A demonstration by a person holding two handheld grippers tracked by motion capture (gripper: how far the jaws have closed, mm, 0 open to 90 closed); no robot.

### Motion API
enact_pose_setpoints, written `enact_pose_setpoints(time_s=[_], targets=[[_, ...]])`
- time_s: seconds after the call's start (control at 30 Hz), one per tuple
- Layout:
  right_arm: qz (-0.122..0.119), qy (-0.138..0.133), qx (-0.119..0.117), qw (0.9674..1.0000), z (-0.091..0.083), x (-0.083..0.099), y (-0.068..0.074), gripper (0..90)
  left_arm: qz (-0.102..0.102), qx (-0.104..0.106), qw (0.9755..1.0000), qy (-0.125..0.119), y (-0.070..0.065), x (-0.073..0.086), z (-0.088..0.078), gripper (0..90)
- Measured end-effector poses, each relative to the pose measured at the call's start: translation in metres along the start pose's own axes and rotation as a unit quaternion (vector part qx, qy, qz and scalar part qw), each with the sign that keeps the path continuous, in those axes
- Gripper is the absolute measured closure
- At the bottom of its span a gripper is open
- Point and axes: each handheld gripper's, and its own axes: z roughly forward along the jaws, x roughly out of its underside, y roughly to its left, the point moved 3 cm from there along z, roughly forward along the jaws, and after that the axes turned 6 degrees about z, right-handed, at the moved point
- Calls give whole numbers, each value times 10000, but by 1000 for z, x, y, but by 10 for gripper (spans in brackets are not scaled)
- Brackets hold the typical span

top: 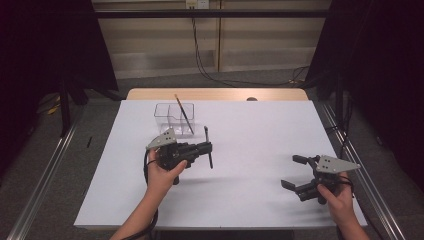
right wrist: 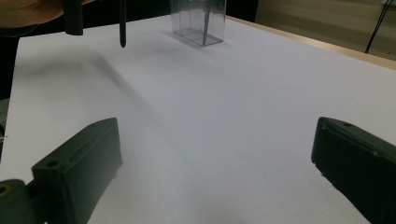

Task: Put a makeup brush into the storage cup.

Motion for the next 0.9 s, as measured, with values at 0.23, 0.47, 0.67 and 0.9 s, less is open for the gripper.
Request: enact_pose_setpoints(time_s=[0.23,0.47,0.67,0.9], targets=[[9,-28,-9,10000,-2,0,1,11,-29,-75,10000,-34,3,-5,-3,838],[-1,-32,-14,10000,-2,0,1,11,-34,-196,9998,33,10,-11,-5,838],[-8,-32,-17,10000,-2,0,1,11,-5,-276,9996,58,16,-19,-6,838],[-25,-31,-25,10000,-2,0,1,11,1,-351,9993,97,23,-23,-3,838]])
